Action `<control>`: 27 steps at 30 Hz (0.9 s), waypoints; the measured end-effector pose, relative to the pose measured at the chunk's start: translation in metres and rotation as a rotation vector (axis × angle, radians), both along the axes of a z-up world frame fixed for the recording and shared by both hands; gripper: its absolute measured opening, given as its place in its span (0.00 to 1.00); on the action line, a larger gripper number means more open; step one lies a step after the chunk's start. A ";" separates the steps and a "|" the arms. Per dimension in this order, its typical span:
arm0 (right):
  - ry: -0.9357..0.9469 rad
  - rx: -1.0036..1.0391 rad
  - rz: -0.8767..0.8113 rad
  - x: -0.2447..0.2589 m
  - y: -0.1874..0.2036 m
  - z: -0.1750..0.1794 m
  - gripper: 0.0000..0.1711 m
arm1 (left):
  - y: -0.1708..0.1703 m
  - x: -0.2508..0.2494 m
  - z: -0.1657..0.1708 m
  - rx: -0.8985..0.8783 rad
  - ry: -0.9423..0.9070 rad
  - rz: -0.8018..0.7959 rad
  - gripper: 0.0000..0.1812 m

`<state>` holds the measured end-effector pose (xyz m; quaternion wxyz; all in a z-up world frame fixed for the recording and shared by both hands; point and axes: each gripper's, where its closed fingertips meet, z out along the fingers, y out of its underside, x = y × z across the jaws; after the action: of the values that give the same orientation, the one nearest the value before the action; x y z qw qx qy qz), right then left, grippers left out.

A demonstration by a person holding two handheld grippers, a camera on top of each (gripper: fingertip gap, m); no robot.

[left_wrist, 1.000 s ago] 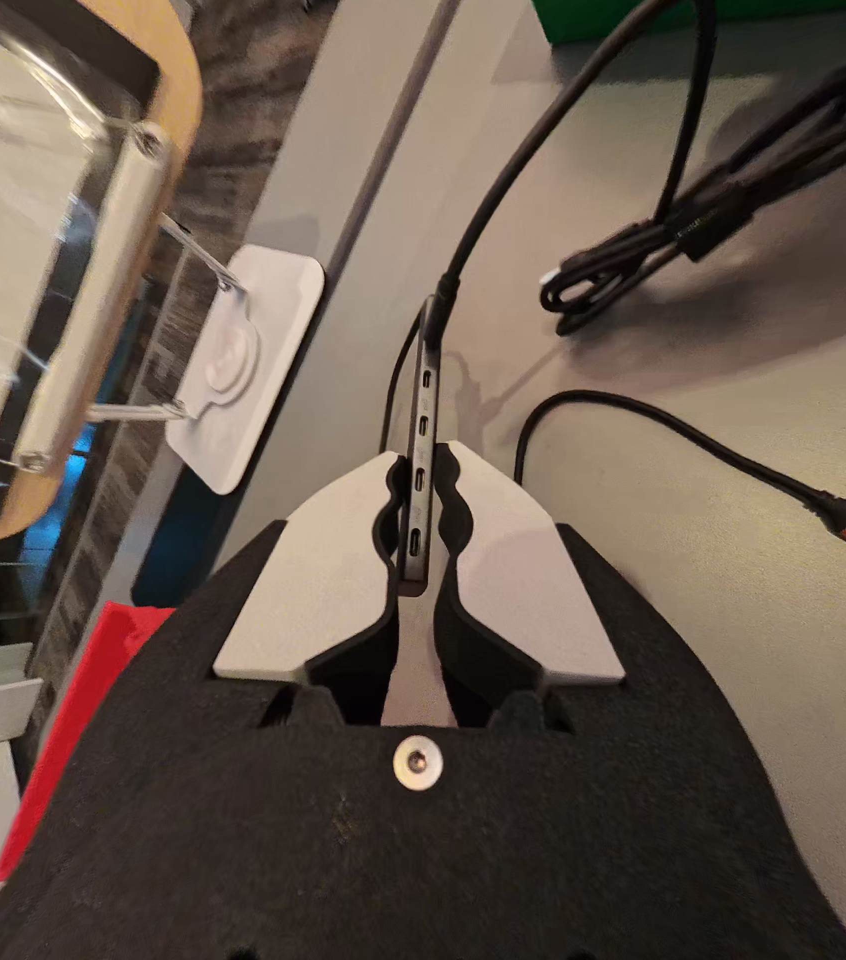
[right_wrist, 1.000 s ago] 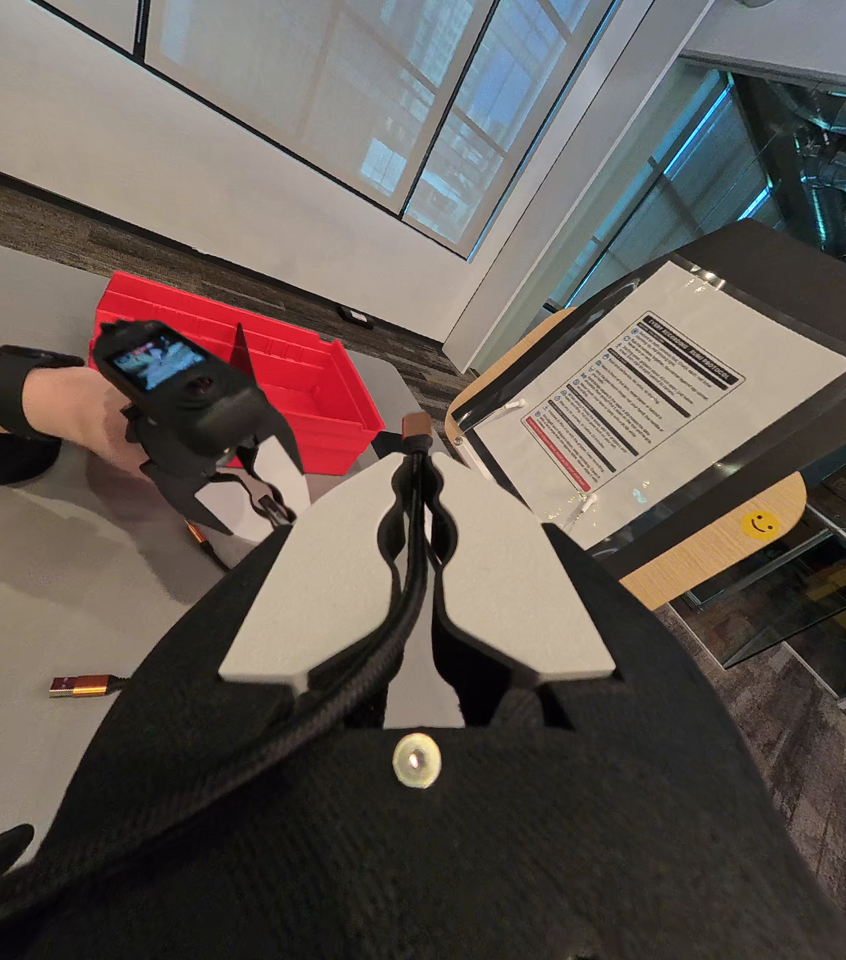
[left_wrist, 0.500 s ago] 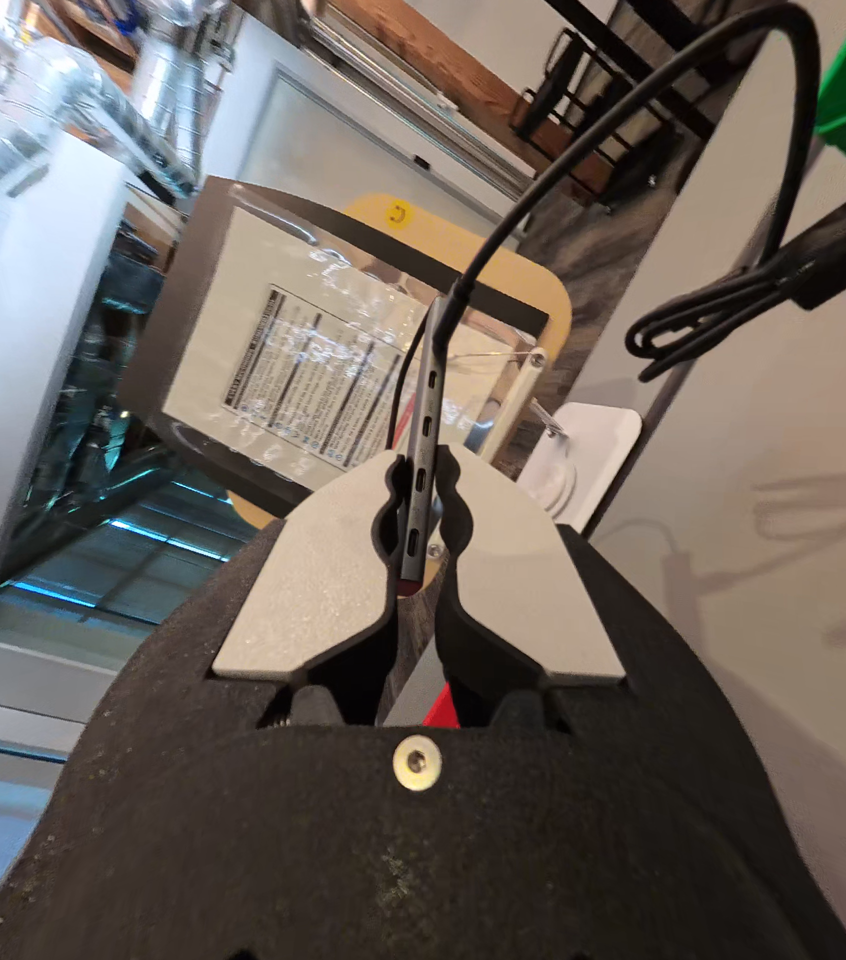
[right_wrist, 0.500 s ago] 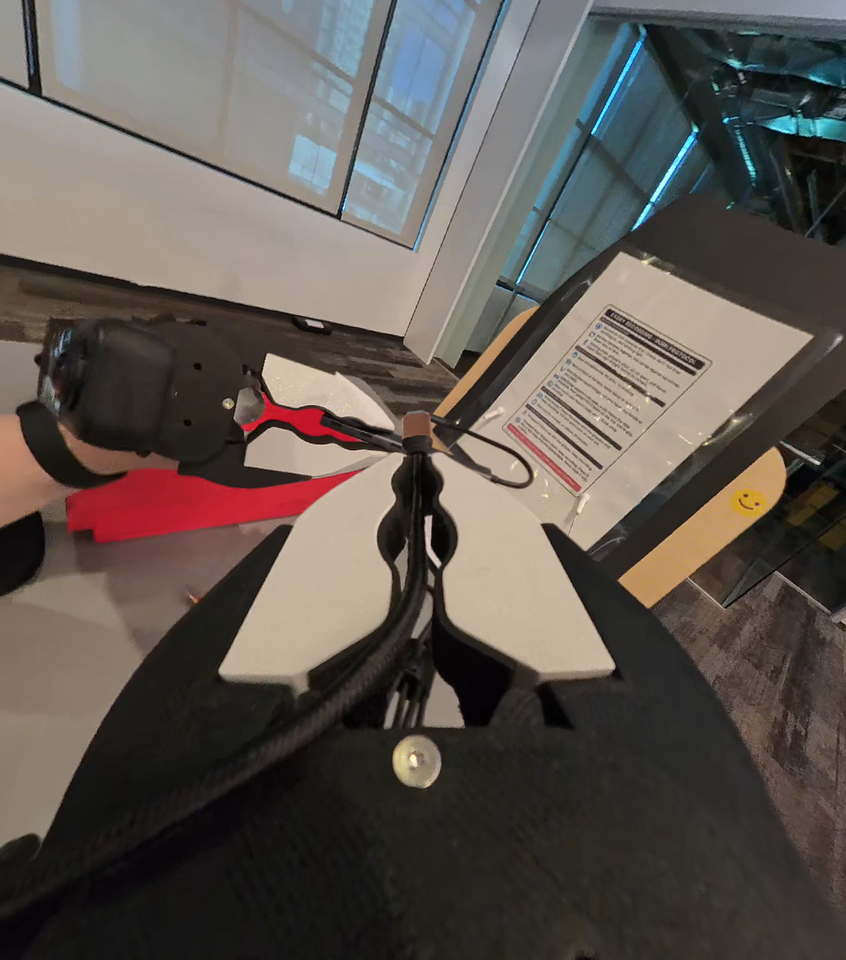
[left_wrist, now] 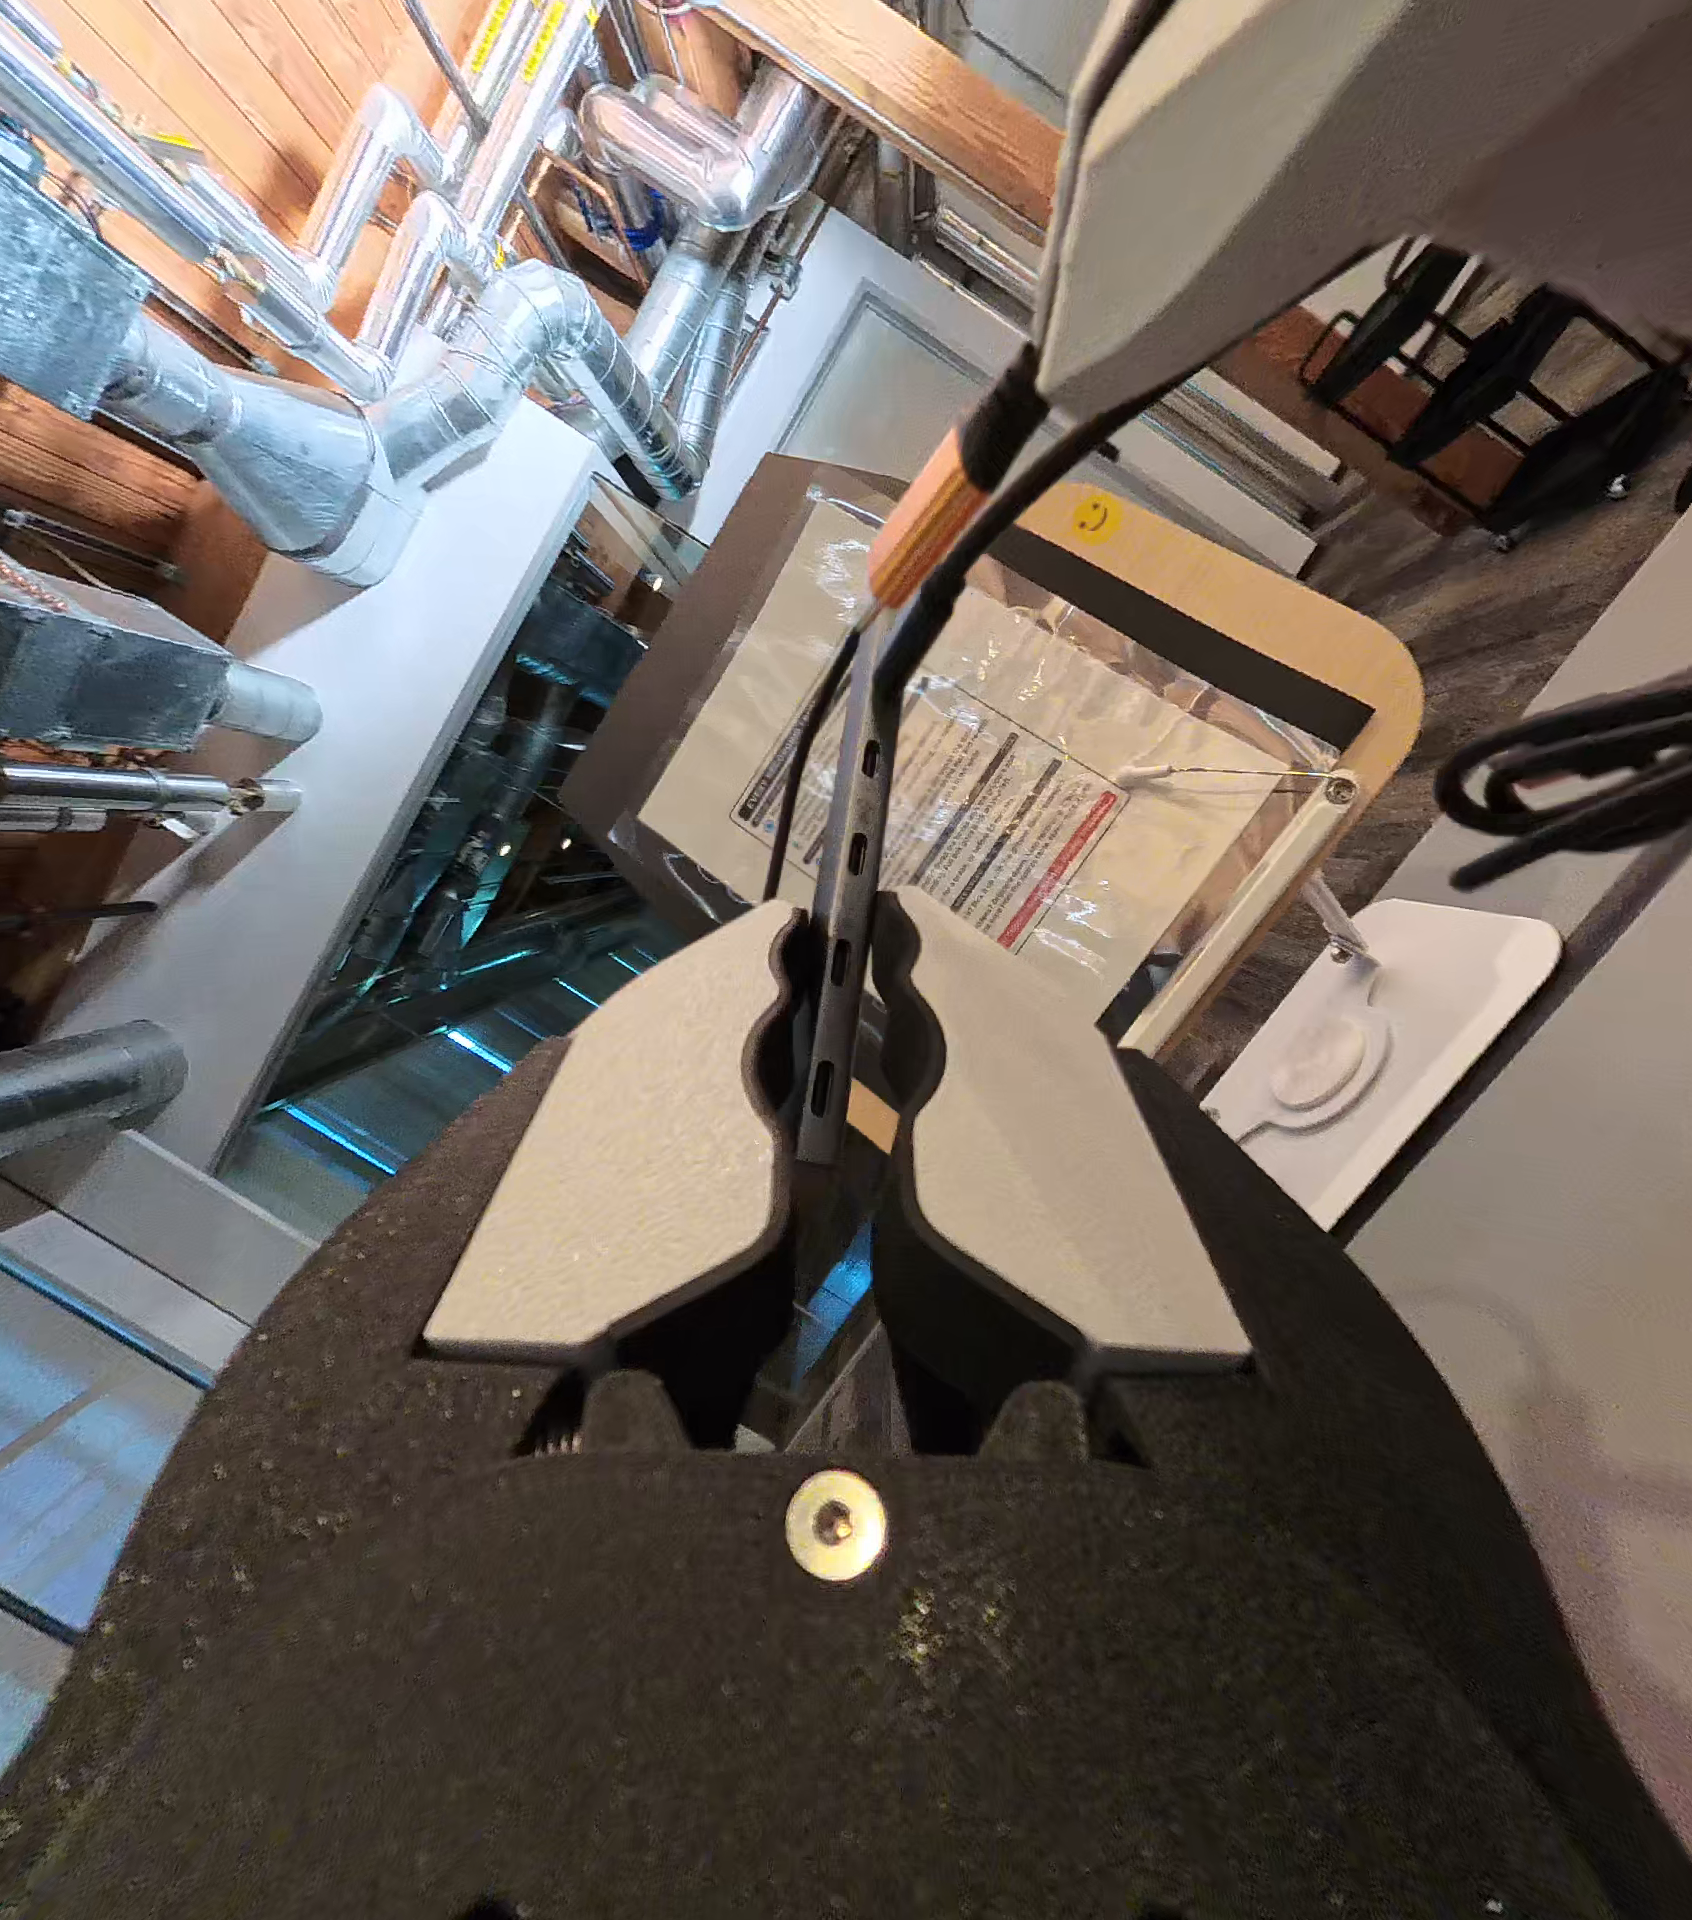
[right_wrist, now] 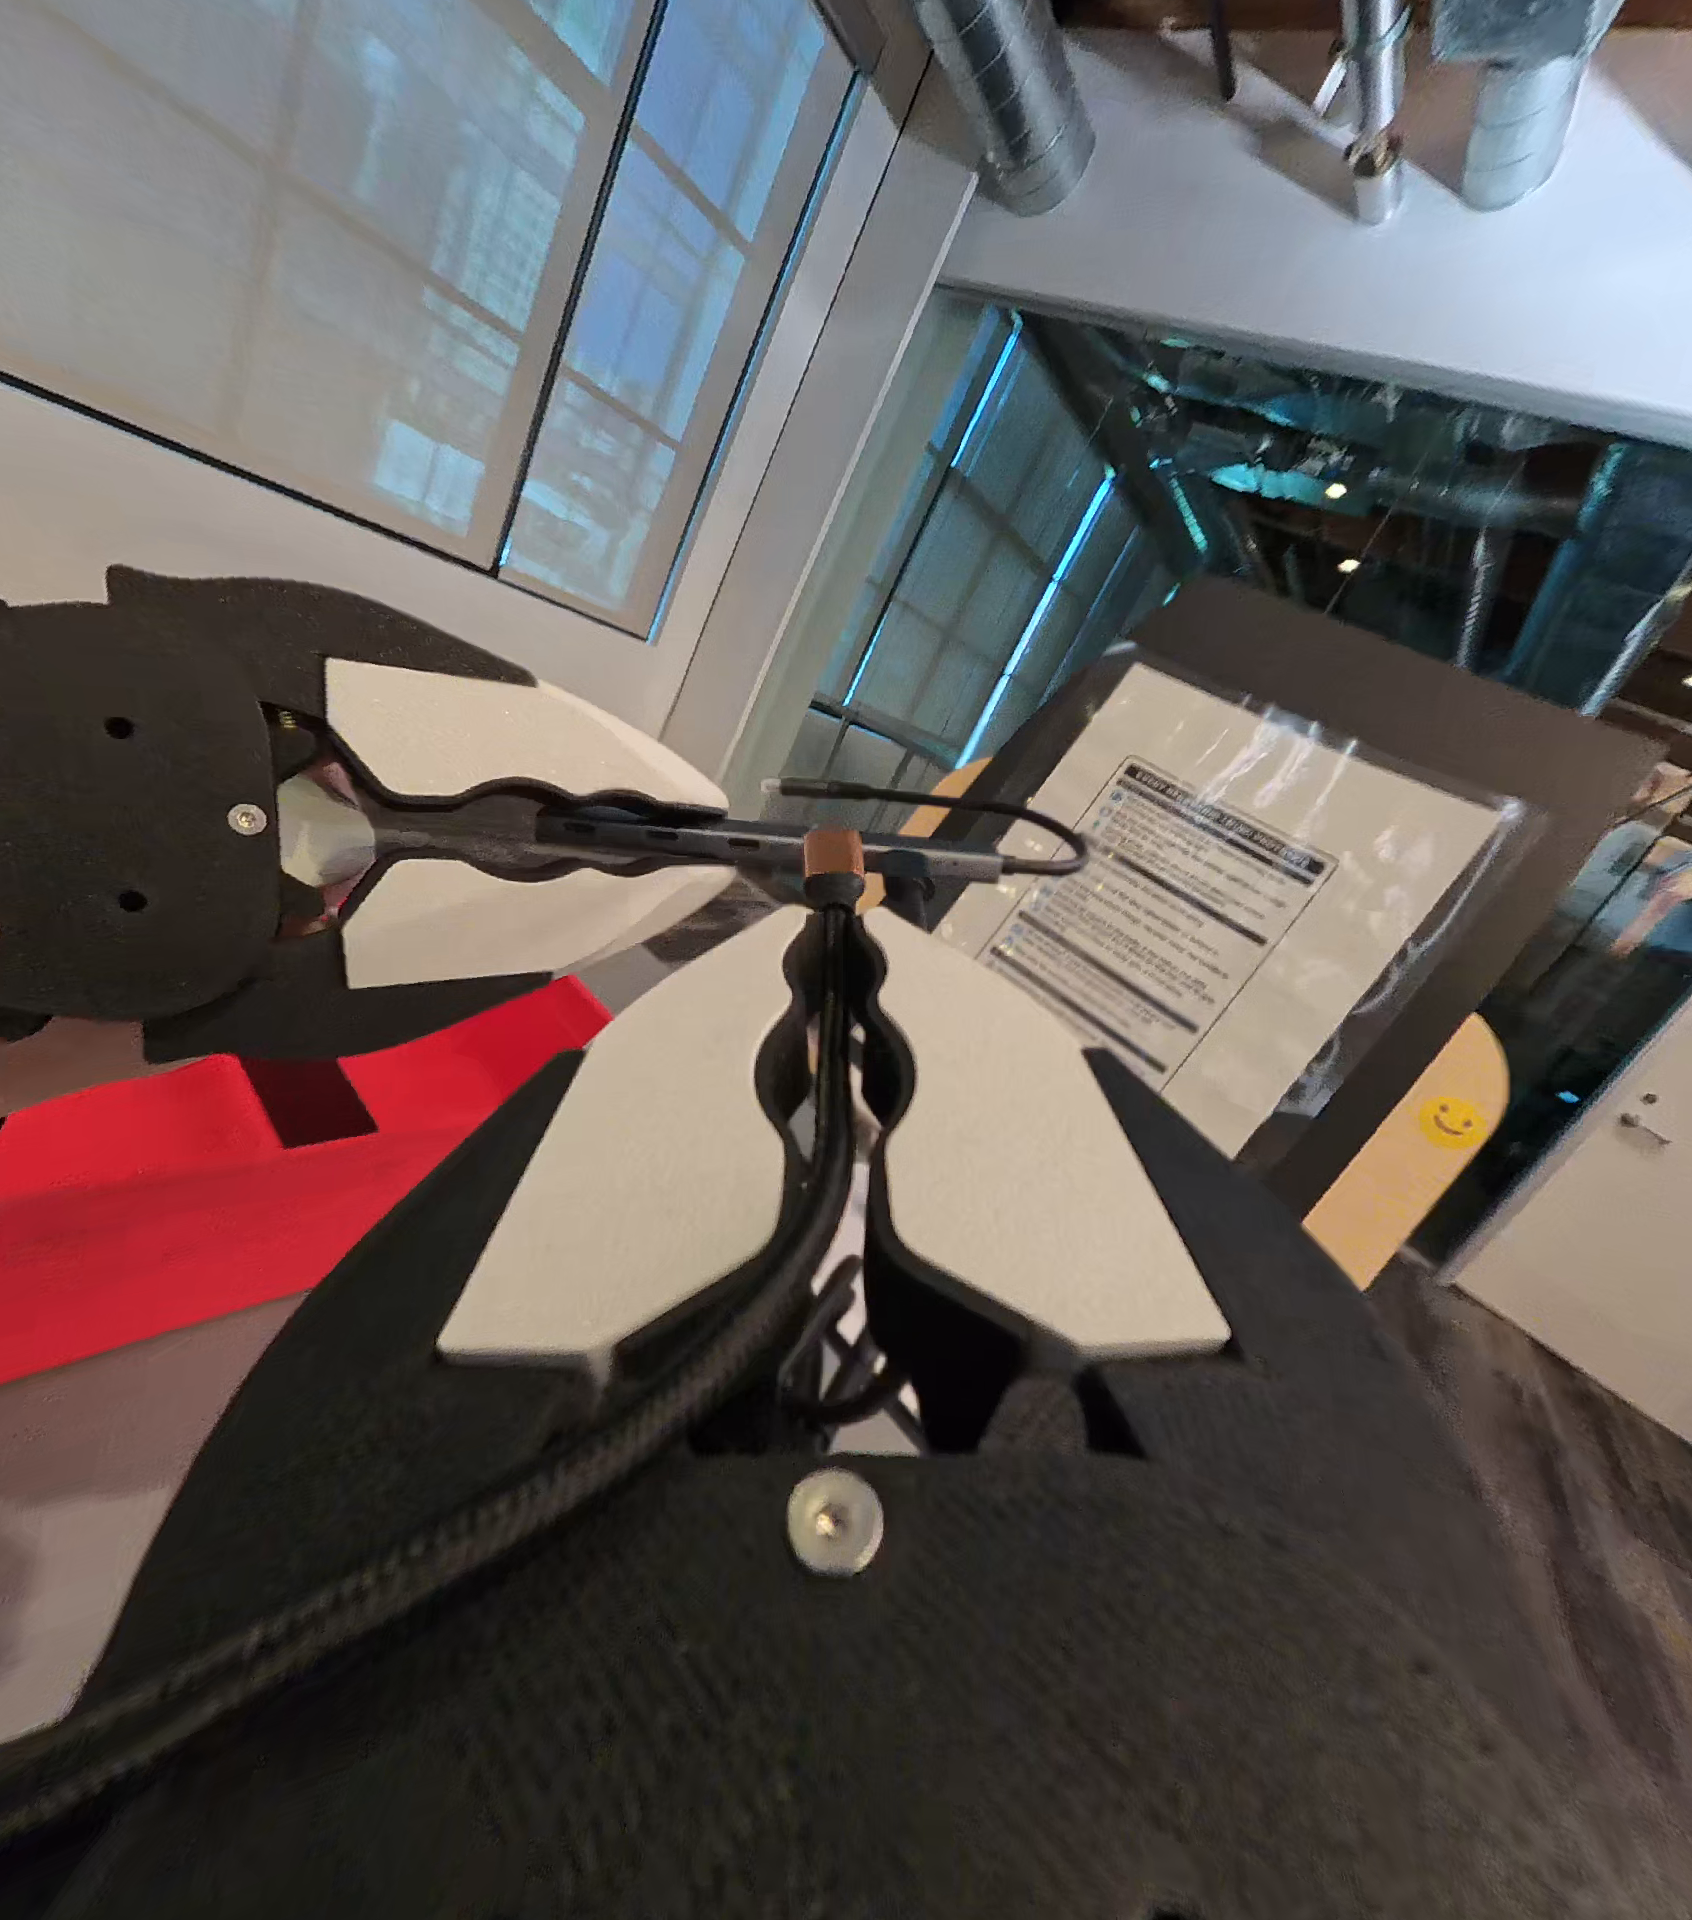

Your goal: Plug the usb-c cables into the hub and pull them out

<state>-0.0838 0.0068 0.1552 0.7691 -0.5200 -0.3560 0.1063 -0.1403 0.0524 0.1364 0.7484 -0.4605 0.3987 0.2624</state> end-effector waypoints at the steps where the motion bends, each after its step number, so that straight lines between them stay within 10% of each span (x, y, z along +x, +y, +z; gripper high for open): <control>1: 0.000 0.025 -0.017 -0.002 -0.001 0.001 0.03 | -0.001 0.000 0.001 0.004 0.003 0.001 0.06; 22: 0.155 -0.038 0.107 -0.018 -0.055 0.031 0.03 | -0.002 0.001 0.001 0.082 0.085 0.050 0.06; 27: 0.172 -0.168 0.072 -0.022 -0.017 0.000 0.03 | -0.003 0.006 -0.001 0.075 0.093 0.043 0.06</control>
<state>-0.1056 -0.0106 0.1549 0.7463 -0.5583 -0.2970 0.2076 -0.1346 0.0498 0.1350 0.7400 -0.4279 0.4130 0.3142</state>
